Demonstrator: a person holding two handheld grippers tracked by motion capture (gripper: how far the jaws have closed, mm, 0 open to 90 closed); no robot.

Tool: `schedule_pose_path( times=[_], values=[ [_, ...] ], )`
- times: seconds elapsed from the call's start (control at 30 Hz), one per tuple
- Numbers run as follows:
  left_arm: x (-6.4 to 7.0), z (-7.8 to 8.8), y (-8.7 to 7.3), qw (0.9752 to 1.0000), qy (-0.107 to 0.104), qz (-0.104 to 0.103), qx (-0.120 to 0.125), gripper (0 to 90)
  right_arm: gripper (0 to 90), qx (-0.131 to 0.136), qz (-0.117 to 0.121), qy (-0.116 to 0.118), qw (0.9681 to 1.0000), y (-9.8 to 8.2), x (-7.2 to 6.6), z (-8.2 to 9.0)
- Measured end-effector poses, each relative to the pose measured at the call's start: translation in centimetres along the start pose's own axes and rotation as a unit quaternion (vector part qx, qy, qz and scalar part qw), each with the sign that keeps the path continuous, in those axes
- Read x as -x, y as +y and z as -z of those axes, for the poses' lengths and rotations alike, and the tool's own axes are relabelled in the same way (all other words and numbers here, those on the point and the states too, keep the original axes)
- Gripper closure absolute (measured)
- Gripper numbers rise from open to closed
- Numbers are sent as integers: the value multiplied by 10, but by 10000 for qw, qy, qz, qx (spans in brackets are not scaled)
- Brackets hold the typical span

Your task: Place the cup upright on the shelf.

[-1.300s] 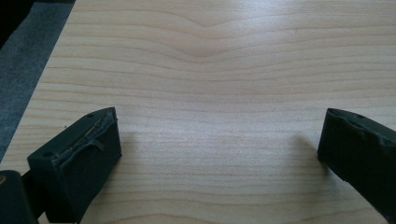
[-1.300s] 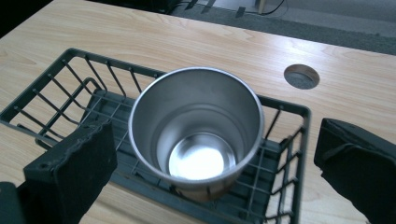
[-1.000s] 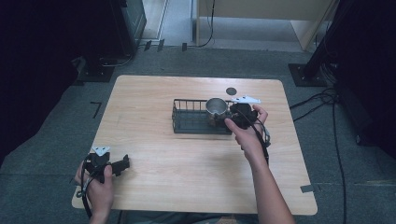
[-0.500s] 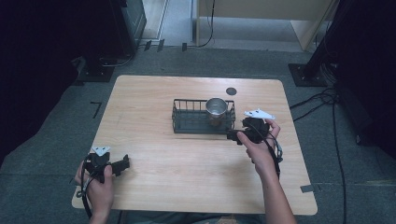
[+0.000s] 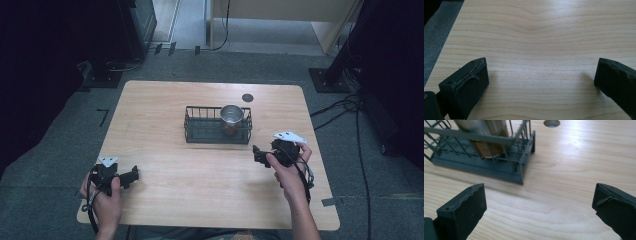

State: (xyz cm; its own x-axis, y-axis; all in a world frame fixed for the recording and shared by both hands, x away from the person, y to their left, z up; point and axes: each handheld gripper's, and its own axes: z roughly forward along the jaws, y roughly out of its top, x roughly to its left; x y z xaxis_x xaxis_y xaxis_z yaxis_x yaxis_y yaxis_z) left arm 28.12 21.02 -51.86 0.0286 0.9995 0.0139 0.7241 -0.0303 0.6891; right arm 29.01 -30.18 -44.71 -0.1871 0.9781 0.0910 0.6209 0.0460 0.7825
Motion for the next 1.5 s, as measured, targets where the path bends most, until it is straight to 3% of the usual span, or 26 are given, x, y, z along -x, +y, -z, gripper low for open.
schedule_pose_path(
  times=[0.53, 0.9, 1.07, 1.5],
  values=[
    [0, 0, 0, 10000, 0, 0, 1, 0, 0, -137, -51, -344, 9993, -44, 33, 17],
    [0, 0, 0, 10000, 1, -4, -1, 0, 0, -235, -212, -499, 9982, -70, 53, 22],
    [0, 0, 0, 10000, 1, 1, 1, 0, 0, -286, -368, -623, 9970, -82, 64, 24],
    [0, 0, 0, 10000, -1, -1, -3, 0, 0, -463, -491, -914, 9935, -113, 84, 34]
  ],
)
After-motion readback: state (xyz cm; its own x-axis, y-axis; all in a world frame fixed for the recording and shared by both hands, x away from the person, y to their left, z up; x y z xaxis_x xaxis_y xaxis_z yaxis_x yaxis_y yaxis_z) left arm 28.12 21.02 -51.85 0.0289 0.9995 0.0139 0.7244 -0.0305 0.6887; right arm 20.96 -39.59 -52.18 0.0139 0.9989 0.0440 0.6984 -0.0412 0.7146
